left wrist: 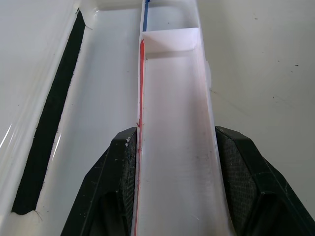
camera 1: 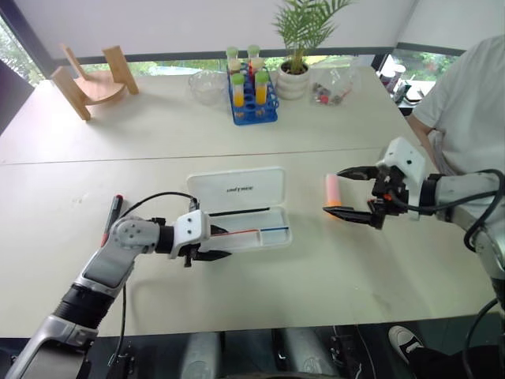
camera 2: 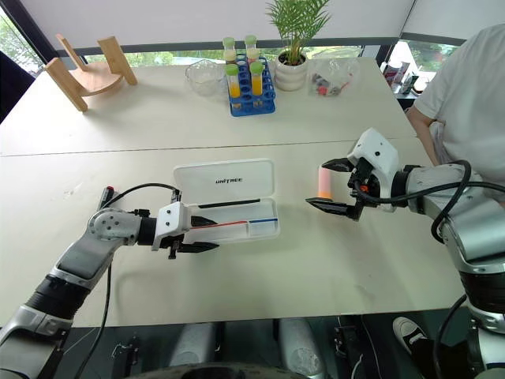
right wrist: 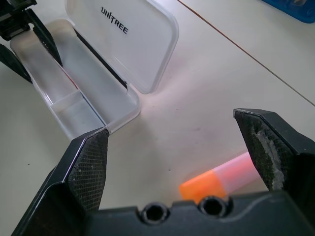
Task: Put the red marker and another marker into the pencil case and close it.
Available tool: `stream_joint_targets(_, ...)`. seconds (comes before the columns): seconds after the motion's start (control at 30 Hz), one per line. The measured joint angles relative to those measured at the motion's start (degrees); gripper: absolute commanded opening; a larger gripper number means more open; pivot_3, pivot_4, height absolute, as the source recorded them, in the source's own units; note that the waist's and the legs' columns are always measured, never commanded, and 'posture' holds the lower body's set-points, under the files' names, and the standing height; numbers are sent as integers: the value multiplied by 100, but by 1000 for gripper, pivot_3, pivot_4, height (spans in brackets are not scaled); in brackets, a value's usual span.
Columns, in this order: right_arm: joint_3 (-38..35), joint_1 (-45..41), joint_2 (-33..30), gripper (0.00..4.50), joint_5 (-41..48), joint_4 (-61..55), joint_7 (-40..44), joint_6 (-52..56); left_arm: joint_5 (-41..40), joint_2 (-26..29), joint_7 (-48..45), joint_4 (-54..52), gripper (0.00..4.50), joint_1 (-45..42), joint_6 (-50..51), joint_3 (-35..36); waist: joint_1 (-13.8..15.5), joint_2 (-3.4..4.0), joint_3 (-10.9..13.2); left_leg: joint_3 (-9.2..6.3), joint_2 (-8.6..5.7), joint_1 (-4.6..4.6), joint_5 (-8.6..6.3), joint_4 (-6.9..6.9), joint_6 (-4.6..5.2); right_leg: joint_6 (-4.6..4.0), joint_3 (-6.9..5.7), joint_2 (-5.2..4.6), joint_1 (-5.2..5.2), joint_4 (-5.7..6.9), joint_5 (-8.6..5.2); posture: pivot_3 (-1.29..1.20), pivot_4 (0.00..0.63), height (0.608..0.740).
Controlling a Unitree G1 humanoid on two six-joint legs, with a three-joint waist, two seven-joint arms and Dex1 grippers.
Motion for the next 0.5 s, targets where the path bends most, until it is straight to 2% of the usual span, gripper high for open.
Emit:
stream_joint_targets(0.07,0,-2,-2,4500,-4,25,11,-1,-19,1,17,35,4139,-1,32,82,9,0,0,0,0,0,0,0,0,0,0,0,0,0,0,0,150,740)
stream_joint_targets(0.1,0,-2,-2,4500,-4,25,16,-2,-31,2,23,53,4471,-1,52,129,10,0,0,0,0,-1,0,0,0,0,0,-1,0,0,0,0,150,740)
stream_joint_targets(0.3,5,-13,-3,4500,-15,36,39,-24,-412,210,90,-121,4471,170,525,590,3,-1,1,-1,1,-4,0,0,0,0,0,0,-5,1,0,0,150,740)
stream_joint_targets(0.37,11,-19,-4,4500,-21,43,43,-53,-905,425,137,-550,4471,353,1084,1110,1,-2,3,-1,3,-9,0,1,0,0,0,-1,-10,3,0,0,150,740)
stream_joint_targets(0.5,56,-52,11,4500,-62,106,45,-121,-2222,766,716,-1509,4471,580,2551,2629,16,-2,6,-1,2,-10,0,1,0,1,-1,-7,-9,2,0,0,150,740)
